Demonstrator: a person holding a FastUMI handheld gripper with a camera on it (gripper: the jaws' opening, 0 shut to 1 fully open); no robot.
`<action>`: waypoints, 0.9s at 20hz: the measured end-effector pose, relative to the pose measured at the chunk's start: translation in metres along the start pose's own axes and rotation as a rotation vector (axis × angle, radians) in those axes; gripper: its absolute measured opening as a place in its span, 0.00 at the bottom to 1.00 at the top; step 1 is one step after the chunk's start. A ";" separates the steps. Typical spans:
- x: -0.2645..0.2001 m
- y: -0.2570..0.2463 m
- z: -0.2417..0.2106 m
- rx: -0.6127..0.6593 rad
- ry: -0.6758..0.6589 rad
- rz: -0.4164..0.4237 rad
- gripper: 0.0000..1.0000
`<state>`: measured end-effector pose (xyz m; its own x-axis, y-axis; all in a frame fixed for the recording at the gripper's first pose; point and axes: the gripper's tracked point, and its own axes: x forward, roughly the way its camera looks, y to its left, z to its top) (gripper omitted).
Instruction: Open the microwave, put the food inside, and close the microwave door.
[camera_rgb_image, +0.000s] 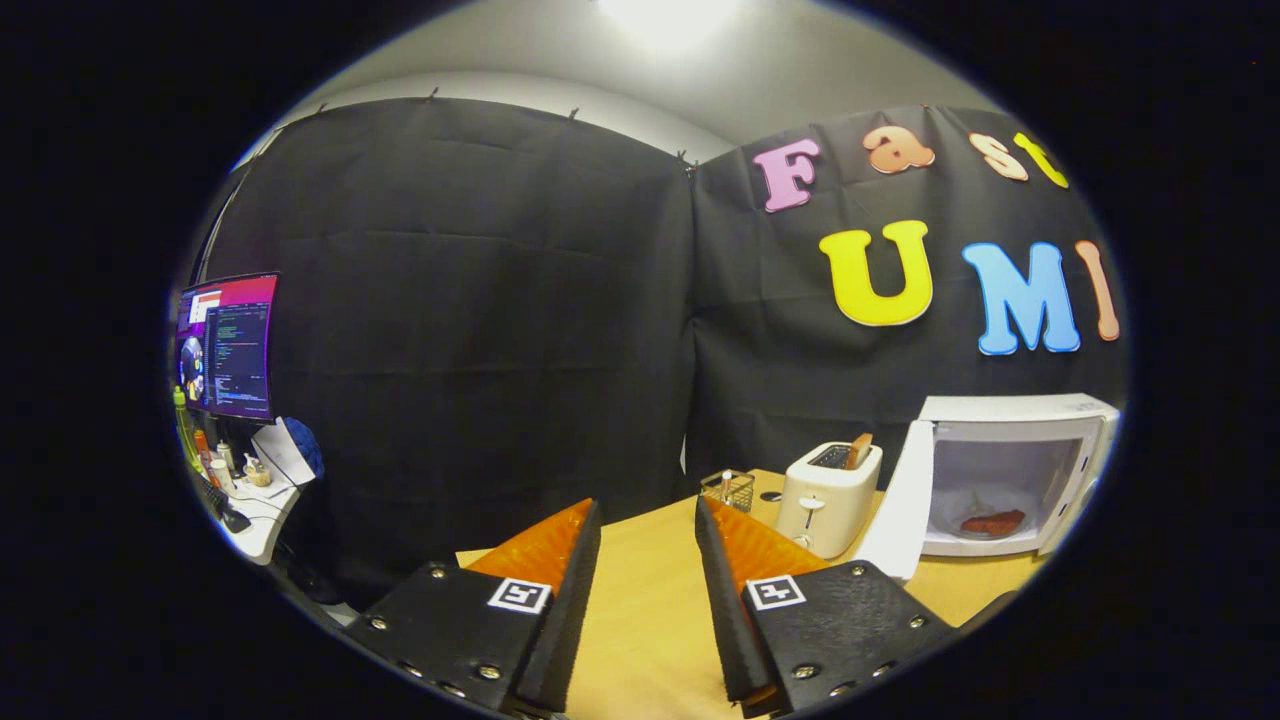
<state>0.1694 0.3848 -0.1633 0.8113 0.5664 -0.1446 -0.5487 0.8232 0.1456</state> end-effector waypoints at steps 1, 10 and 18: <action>0.000 -0.002 -0.009 0.010 0.012 -0.023 0.46; 0.001 -0.043 -0.062 0.060 0.092 -0.139 0.01; -0.049 -0.118 -0.068 0.040 0.103 -0.272 0.01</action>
<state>0.1806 0.2628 -0.2402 0.9018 0.3279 -0.2815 -0.3039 0.9443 0.1261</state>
